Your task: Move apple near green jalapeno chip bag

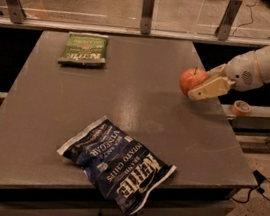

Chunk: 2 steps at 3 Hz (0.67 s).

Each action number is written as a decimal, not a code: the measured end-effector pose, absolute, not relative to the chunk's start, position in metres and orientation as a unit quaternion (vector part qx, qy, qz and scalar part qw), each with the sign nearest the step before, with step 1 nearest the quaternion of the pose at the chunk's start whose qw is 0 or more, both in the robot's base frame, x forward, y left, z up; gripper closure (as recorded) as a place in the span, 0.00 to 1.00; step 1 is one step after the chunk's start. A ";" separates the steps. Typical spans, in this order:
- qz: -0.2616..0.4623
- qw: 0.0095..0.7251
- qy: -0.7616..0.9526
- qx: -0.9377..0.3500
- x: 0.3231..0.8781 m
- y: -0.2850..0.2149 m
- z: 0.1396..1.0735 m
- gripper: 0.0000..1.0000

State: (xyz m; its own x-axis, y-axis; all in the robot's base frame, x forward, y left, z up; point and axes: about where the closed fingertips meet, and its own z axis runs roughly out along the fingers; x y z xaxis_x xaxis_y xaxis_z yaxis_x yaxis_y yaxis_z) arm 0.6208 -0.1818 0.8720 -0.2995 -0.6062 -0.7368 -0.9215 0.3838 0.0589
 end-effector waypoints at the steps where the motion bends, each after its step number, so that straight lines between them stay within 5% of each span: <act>1: 0.249 0.320 0.766 -0.498 0.622 -0.179 0.871 0.89; 2: 0.250 0.319 0.766 -0.499 0.622 -0.177 0.870 1.00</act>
Offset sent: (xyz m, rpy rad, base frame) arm 0.0006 0.0028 -0.0003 0.0045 0.0017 0.0044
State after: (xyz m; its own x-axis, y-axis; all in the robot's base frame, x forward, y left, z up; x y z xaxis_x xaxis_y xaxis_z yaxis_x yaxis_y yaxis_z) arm 0.6221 -0.1767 0.8698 -0.2979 -0.6049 -0.7384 -0.9243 0.3761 0.0648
